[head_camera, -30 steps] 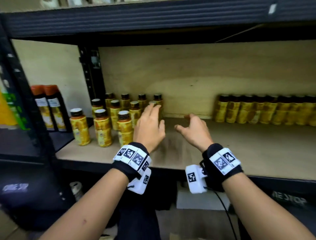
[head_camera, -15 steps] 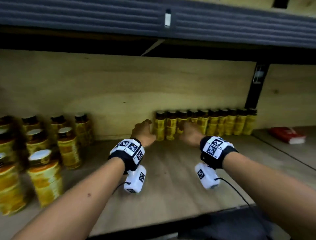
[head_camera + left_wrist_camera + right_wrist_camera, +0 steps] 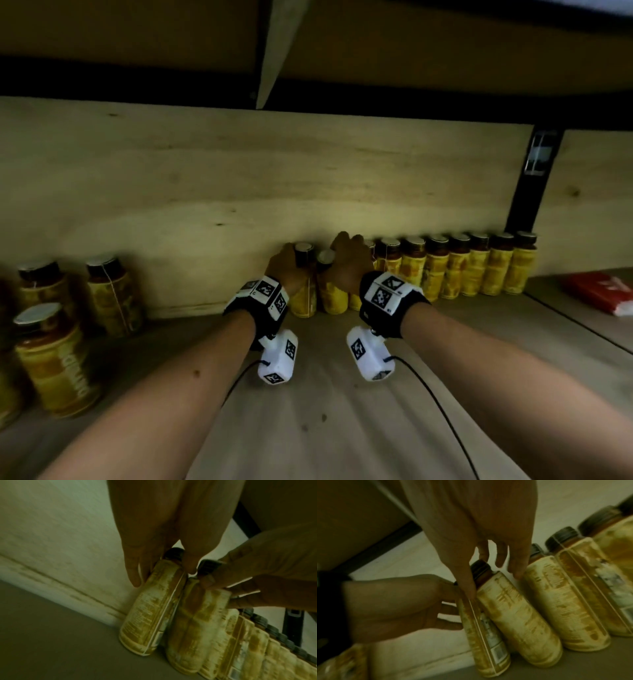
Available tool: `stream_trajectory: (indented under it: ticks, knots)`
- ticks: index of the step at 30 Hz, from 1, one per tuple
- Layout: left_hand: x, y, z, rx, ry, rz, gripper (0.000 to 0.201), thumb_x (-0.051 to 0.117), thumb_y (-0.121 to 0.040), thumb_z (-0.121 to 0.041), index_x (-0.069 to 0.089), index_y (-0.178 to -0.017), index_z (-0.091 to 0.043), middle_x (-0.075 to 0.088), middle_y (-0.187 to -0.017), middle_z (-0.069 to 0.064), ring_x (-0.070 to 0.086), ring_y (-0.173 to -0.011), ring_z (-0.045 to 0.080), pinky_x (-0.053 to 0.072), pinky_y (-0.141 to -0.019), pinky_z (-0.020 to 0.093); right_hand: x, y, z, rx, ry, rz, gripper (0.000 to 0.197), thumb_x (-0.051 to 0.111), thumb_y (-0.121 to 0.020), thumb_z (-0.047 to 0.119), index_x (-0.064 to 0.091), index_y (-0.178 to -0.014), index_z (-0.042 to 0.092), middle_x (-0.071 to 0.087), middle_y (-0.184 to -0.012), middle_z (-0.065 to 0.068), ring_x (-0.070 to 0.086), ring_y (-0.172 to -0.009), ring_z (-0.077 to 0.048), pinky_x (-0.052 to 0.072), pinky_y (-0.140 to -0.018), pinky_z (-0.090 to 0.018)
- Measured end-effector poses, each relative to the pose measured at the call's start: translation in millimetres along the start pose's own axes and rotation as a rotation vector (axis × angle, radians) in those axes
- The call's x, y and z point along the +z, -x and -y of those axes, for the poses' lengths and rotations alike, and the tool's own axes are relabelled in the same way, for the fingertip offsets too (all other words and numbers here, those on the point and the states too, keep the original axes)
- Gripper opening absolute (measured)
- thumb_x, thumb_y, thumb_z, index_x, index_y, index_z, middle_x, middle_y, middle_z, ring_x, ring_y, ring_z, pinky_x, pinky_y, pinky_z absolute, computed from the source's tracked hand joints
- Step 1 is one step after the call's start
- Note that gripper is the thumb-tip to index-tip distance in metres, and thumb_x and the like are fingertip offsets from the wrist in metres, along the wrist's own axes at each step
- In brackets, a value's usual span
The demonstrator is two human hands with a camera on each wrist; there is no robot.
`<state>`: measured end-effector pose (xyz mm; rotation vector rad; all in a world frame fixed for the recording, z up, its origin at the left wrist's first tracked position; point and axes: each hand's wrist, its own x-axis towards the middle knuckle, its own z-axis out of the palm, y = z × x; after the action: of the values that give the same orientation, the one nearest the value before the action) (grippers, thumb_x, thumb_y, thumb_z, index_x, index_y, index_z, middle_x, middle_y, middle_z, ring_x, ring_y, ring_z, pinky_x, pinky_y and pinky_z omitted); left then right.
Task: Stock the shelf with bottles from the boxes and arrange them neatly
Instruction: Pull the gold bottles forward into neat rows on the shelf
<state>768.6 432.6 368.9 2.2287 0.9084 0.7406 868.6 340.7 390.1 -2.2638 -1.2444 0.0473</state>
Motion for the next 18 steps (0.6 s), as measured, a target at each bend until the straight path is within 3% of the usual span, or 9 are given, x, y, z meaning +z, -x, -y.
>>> stream_trajectory:
  ticks: [4, 9, 12, 15, 18]
  knots:
    - [-13.1, 6.7, 15.9, -0.070, 0.007, -0.129, 0.025, 0.062, -0.088, -0.019, 0.063, -0.111, -0.009, 0.065, -0.114, 0.012, 0.061, -0.104, 0.029, 0.041, -0.077, 0.025, 17.0, 8.0, 20.9, -0.140, 0.039, 0.014, 0.044, 0.069, -0.085, 0.027, 0.044, -0.114, 0.005, 0.059, -0.109, -0.015, 0.060, -0.099, -0.035, 0.034, -0.060, -0.029]
    - [-61.3, 26.8, 41.8, -0.181, -0.053, -0.248, 0.021, 0.062, -0.088, -0.021, 0.068, -0.102, -0.007, 0.068, -0.109, 0.016, 0.062, -0.103, 0.036, 0.047, -0.082, 0.033, 37.7, -0.4, 56.8, -0.138, -0.257, 0.048, 0.039, 0.081, -0.071, 0.041, 0.062, -0.080, 0.008, 0.062, -0.079, -0.006, 0.064, -0.079, -0.023, 0.040, -0.051, -0.027]
    - [-96.9, 35.8, 66.0, -0.293, -0.067, -0.330, 0.030, 0.066, -0.086, -0.021, 0.065, -0.110, -0.004, 0.065, -0.115, 0.019, 0.060, -0.107, 0.037, 0.047, -0.084, 0.034, 61.9, 0.6, 86.8, -0.194, -0.360, 0.044, 0.033, 0.080, -0.073, 0.039, 0.071, -0.083, 0.008, 0.069, -0.081, -0.006, 0.066, -0.079, -0.021, 0.053, -0.065, -0.034]
    - [-122.2, 40.3, 91.4, -0.359, -0.099, -0.378, 0.044, 0.071, -0.081, -0.030, 0.062, -0.115, -0.005, 0.064, -0.117, 0.017, 0.061, -0.106, 0.033, 0.048, -0.079, 0.031, 81.4, -2.0, 112.7, -0.223, -0.367, 0.030, 0.028, 0.078, -0.076, 0.034, 0.073, -0.092, 0.011, 0.071, -0.090, -0.007, 0.067, -0.087, -0.024, 0.051, -0.070, -0.029]
    - [-130.7, 43.1, 102.1, -0.338, -0.108, -0.414, 0.045, 0.072, -0.080, -0.030, 0.062, -0.117, -0.005, 0.065, -0.116, 0.016, 0.062, -0.106, 0.033, 0.049, -0.080, 0.031, 90.0, -9.7, 123.3, -0.202, -0.368, 0.015, 0.034, 0.079, -0.075, 0.035, 0.072, -0.099, 0.011, 0.072, -0.098, -0.009, 0.067, -0.093, -0.026, 0.055, -0.078, -0.033]
